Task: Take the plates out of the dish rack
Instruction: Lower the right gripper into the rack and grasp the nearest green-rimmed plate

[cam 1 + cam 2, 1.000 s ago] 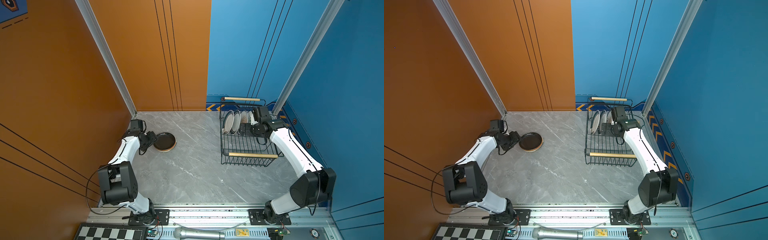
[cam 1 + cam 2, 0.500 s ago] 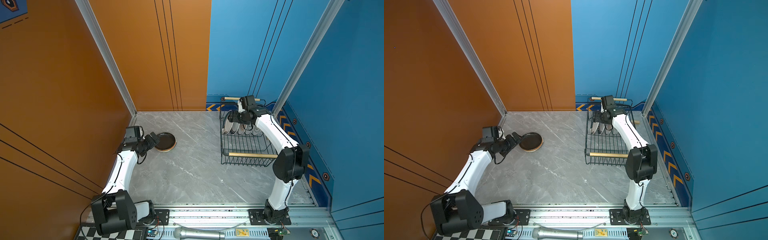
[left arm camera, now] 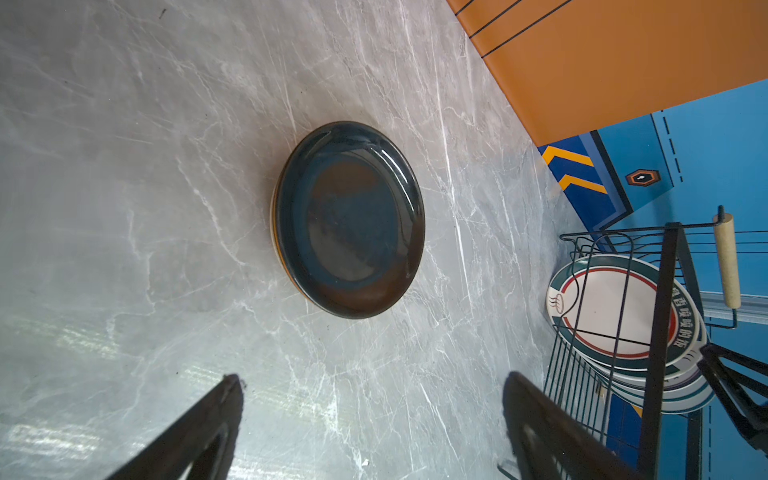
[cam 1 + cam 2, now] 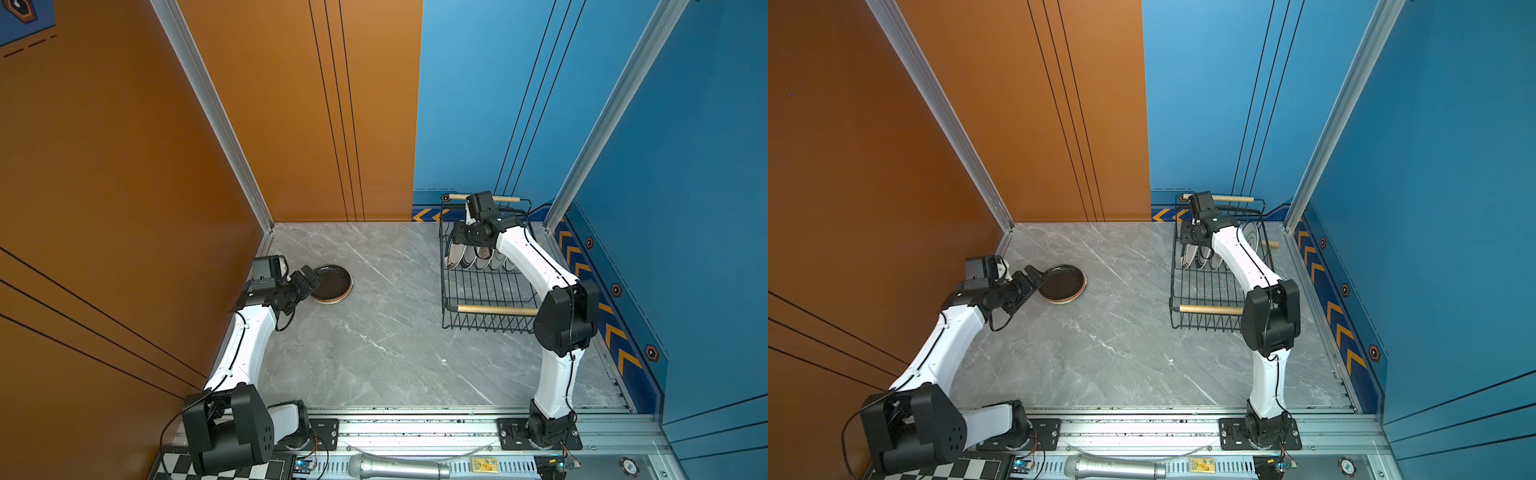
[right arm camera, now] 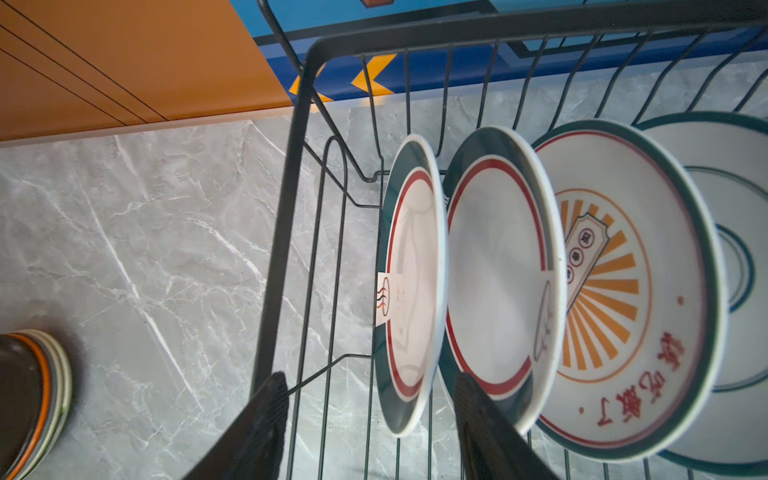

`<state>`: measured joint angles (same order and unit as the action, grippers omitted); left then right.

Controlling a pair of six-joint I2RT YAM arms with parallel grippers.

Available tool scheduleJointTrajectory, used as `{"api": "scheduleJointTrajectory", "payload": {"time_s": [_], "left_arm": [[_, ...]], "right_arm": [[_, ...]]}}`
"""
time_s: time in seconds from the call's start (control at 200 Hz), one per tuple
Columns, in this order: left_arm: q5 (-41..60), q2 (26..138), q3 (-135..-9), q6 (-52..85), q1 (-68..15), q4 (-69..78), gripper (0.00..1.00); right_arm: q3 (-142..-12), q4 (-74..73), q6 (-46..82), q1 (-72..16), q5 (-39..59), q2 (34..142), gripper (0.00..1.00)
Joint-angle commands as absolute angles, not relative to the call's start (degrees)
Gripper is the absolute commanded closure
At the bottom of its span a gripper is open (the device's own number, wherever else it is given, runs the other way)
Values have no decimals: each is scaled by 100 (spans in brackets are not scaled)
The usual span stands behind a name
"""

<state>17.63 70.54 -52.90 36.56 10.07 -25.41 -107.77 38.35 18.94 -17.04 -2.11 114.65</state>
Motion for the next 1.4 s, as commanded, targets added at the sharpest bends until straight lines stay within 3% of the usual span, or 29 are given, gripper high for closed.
{"api": "scheduleJointTrajectory", "payload": {"time_s": [0.0, 0.611, 1.211, 1.392], "left_arm": [[1915, 6970, -5188, 3703, 993, -2467, 2], [2202, 6945, -5040, 3713, 1105, -2509, 2], [1795, 6680, -5194, 3734, 1132, -3021, 2], [1741, 6682, -5173, 3817, 1083, -3032, 2]], "right_arm": [[-11016, 3800, 1951, -1735, -589, 11621, 40], [-11511, 3779, 2021, -1705, -895, 12637, 48], [-11549, 3542, 1833, -1662, -838, 12873, 79], [-11507, 3550, 1691, -1709, -956, 12793, 85]]}}
